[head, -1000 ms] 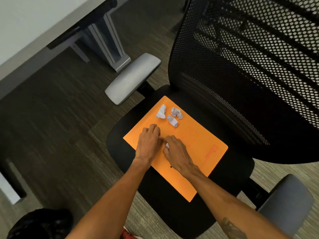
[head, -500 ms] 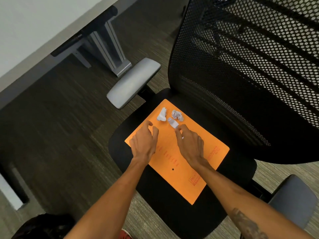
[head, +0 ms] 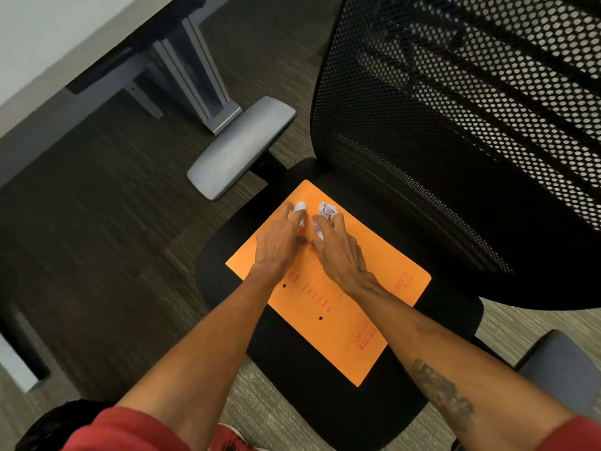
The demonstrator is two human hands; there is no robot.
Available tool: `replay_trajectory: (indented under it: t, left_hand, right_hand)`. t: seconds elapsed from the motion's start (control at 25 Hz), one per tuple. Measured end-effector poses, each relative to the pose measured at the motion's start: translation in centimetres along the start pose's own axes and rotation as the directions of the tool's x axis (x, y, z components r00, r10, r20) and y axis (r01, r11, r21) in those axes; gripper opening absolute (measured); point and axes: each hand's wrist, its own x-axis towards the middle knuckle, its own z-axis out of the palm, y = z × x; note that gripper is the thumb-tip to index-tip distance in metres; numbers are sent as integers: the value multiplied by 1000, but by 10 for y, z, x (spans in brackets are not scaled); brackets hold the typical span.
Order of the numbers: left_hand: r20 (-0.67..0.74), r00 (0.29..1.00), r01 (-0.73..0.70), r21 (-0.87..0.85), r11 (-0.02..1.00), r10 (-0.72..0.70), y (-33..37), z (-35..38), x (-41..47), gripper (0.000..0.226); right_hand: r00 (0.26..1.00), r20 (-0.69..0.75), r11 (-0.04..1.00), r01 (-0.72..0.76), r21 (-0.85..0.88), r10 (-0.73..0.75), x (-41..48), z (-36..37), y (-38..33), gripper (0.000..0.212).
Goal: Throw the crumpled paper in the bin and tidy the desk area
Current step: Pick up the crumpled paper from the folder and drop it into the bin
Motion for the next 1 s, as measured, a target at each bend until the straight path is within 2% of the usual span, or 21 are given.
replay_trajectory:
  t: [0.28, 0.44, 0.56, 0.68, 0.76, 0.88, 1.0]
  left_hand:
    - [-57, 998, 18, -69, 997, -22, 0, 5, -16, 19]
    - [-45, 999, 3, -90, 996, -7, 2, 3, -14, 22]
    - [-74, 989, 109, -232, 967, -129, 8, -1, -18, 18]
    - [-70, 955, 226, -454, 862, -287, 12, -6, -22, 10]
    - [-63, 940, 264, -495, 828, -337, 12, -12, -20, 8]
    - [-56, 923, 296, -526, 798, -380, 12, -17, -13, 12]
    - [-40, 920, 318, -501, 805, -389, 9, -18, -9, 8]
  right_hand:
    - [1000, -8, 999, -16, 43, 16, -15, 12, 8, 22]
    - [999, -9, 998, -53, 22, 53, -18, 15, 13, 17]
    - [997, -42, 993, -67, 100, 72, -25, 13, 16, 19]
    - [988, -96, 972, -98, 216, 120, -32, 5, 21, 24]
    - [976, -152, 958, -110, 267, 154, -32, 1, 24, 15]
    - [958, -193, 951, -156, 267, 211, -23, -11, 24, 28]
    - [959, -223, 970, -127, 210, 174, -8, -23, 23, 38]
